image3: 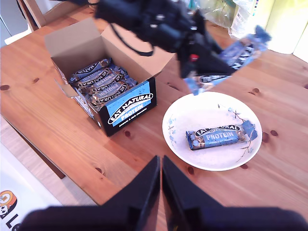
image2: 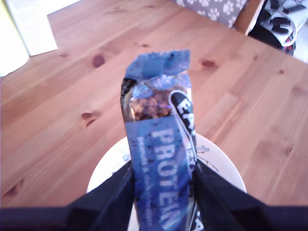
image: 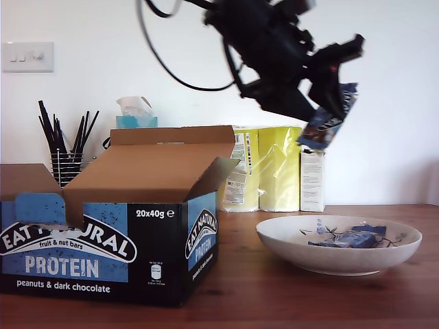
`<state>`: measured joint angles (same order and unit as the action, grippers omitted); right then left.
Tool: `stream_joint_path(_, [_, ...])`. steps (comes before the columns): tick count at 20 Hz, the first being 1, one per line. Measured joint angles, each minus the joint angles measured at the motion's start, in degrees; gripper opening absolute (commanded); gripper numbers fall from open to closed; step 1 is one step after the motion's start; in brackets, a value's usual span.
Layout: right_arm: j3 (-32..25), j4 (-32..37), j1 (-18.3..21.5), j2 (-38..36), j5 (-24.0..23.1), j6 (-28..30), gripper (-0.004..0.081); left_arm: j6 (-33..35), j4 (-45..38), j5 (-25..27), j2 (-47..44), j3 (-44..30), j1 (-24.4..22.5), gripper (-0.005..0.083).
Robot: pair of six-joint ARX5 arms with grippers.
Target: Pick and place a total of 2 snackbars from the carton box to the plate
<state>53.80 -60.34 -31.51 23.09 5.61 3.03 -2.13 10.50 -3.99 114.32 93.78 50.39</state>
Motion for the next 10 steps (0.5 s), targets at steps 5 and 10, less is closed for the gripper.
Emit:
stream_joint_path(5, [0.0,0.1,0.0,0.0,0.0,0.0,-0.0013,1.0,9.2,2.0,11.4,12.2,0.2,0.0227])
stream_joint_path(10, [0.0,0.1,0.0,0.0,0.0,0.1,-0.0013,1.5,18.3,2.8,19.4,16.5,0.1,0.0228])
